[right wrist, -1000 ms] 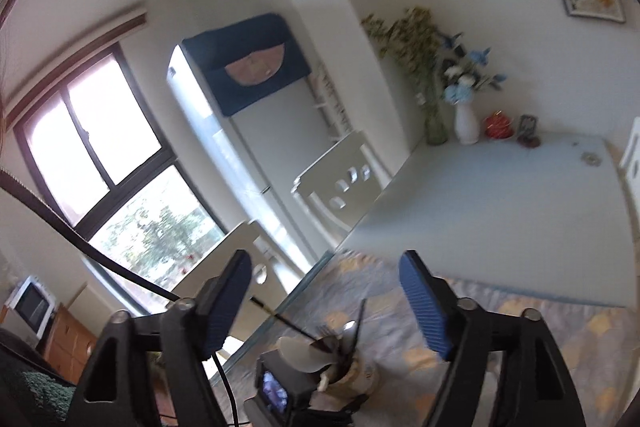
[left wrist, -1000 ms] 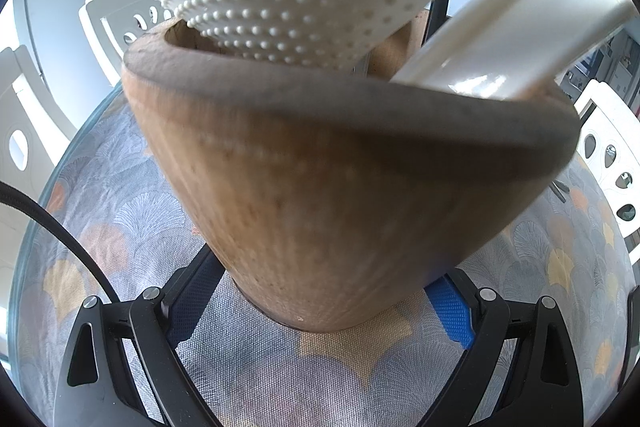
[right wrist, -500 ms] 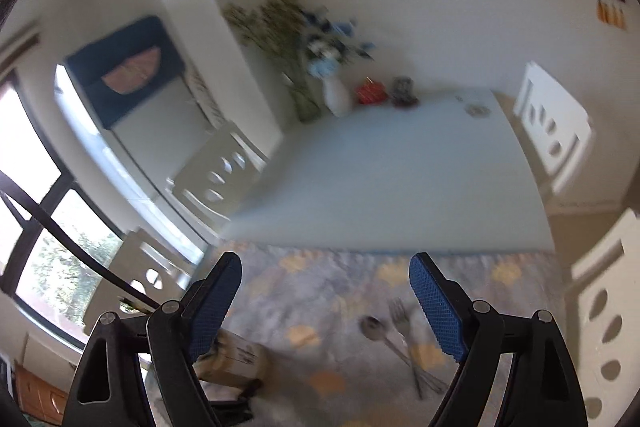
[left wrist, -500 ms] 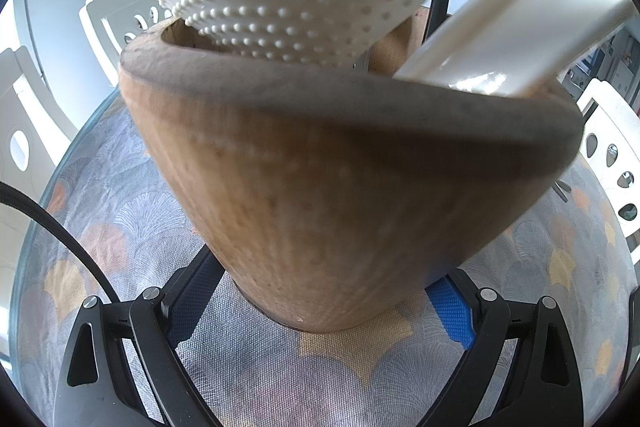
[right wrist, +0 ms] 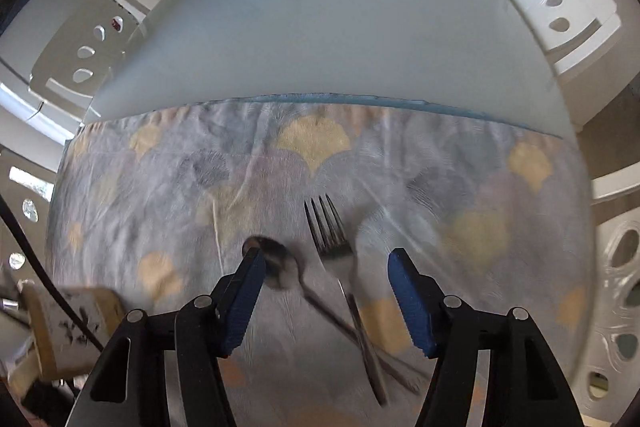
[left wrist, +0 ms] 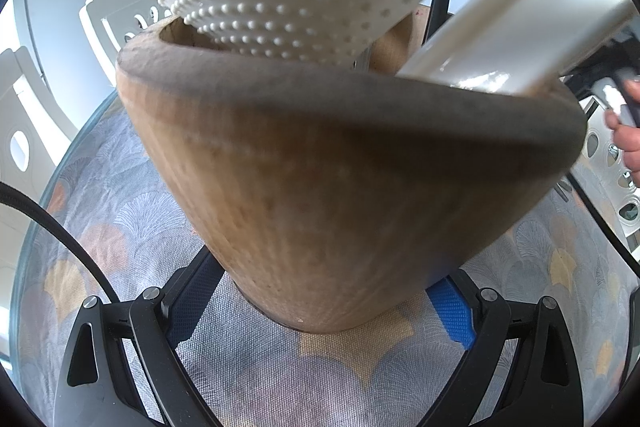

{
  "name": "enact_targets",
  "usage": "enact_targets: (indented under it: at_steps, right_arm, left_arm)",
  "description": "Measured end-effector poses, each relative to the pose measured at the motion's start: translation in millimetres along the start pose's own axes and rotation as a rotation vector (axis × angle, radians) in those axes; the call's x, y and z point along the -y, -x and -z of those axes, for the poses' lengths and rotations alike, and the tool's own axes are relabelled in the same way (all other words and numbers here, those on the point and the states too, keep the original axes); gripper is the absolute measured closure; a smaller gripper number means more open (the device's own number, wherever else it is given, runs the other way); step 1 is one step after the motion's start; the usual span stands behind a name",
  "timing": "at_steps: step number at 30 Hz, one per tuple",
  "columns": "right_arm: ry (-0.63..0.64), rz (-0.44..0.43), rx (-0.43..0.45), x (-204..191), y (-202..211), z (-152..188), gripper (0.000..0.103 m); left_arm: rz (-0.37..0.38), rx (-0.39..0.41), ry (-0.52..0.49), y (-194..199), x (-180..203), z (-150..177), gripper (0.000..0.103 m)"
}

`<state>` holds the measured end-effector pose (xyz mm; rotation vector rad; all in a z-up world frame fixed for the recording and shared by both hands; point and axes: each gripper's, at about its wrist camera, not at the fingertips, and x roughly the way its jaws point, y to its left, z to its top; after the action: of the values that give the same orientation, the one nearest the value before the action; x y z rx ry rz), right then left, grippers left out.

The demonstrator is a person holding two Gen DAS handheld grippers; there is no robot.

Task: Organize utensils

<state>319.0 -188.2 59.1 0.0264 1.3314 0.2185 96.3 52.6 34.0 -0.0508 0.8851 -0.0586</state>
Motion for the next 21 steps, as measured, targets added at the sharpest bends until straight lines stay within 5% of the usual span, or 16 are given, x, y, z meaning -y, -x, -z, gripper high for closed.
enact_targets:
  at_steps: [3,7,13,21]
  right_arm:
    - [0.026,0.019,0.004,-5,-10,-6,0.040]
    - [0.045,0.032,-0.012,-8,-24,-8,0.054]
    - [0.098,0.073,-0.003,-15,-35,-5,0.055]
    - [0.098,0.110,0.041,-16,-41,-4,0.080]
  left_arm:
    - [0.000,-0.002,0.000,-4,-3,2,0.007]
    - [0.004,-0.005,0.002,-5,-5,3,0.007]
    - [0.004,-0.007,0.002,-6,-6,3,0.007]
    - [0.004,-0.007,0.002,-5,-7,2,0.007]
